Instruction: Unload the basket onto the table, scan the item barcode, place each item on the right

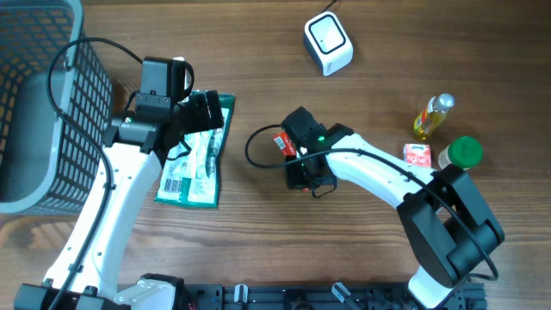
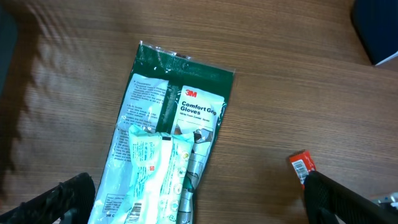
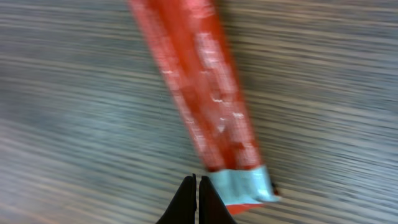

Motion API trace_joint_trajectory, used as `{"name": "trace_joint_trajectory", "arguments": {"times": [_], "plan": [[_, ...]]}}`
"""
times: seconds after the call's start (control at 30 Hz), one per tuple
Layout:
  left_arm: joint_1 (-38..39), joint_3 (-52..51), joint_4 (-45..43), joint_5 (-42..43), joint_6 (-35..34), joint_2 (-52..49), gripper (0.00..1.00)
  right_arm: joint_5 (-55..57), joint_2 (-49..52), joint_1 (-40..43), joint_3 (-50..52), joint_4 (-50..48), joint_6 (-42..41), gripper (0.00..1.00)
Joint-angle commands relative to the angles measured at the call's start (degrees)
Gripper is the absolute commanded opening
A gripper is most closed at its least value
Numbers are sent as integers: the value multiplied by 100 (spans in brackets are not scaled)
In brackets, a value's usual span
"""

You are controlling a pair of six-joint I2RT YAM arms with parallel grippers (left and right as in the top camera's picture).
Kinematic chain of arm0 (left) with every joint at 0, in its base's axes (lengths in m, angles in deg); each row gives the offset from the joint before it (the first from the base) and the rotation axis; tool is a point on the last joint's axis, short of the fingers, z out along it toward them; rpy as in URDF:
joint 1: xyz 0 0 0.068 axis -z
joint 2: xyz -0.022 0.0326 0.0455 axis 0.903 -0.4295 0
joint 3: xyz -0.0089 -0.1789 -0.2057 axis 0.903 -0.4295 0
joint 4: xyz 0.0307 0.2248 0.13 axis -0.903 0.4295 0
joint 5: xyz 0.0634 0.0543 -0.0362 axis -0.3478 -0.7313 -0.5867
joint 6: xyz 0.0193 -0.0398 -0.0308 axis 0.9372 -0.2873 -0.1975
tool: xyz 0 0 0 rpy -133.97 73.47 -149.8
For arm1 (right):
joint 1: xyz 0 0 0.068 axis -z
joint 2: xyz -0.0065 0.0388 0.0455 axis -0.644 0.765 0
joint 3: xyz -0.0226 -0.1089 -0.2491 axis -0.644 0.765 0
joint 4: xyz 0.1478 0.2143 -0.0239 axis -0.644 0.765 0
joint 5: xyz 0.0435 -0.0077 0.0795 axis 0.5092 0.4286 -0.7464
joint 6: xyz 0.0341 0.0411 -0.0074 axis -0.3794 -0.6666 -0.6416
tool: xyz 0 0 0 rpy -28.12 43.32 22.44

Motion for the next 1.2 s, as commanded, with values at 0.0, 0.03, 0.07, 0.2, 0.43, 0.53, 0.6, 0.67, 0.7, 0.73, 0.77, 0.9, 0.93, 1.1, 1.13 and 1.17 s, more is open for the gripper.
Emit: {"name": "trace_joint_trajectory", "arguments": {"times": [0.0,0.03,0.07,0.2,0.43,0.53,0.6,0.67,0.7,0.73,0.77,0.9,0.93,1.1,1.13,1.17], "plan": [[-33,17,-11,46,9,-11,100,485,83,46,20,76,11,5],[-33,17,-13,46,9,-11,100,483,83,57,0,94,13,5],[-33,17,-13,46,9,-11,100,446,83,76,-52,144,17,4],[-33,17,-11,46,9,-11,100,225,-39,114,-476,619,350,4],[-33,17,-11,46,9,-11,100,245,-503,269,-758,1152,566,34],[-33,17,-13,46,9,-11,100,267,-529,476,-756,1250,693,36],[-33,17,-13,46,9,-11,100,264,-527,605,-739,1268,837,38],[-33,17,-13,46,9,-11,100,247,-527,640,-739,1268,903,40],[-33,17,-11,46,9,-11,100,247,-527,643,-739,1266,901,41],[-33,17,-20,48,9,-11,100,247,-527,643,-739,1263,901,41],[-33,17,-35,48,9,-11,100,247,-527,643,-739,1266,898,42],[-33,17,-33,48,9,-11,100,245,-527,643,-734,1270,896,45],[-33,17,-33,48,9,-11,100,245,-527,643,-734,1270,898,45],[-33,17,-39,173,7,-11,100,245,-527,643,-734,1270,896,46],[-33,17,-39,275,7,-11,100,245,-527,643,-734,1270,898,46],[-33,17,-33,404,9,-11,100,245,-527,643,-734,1272,896,46]]}}
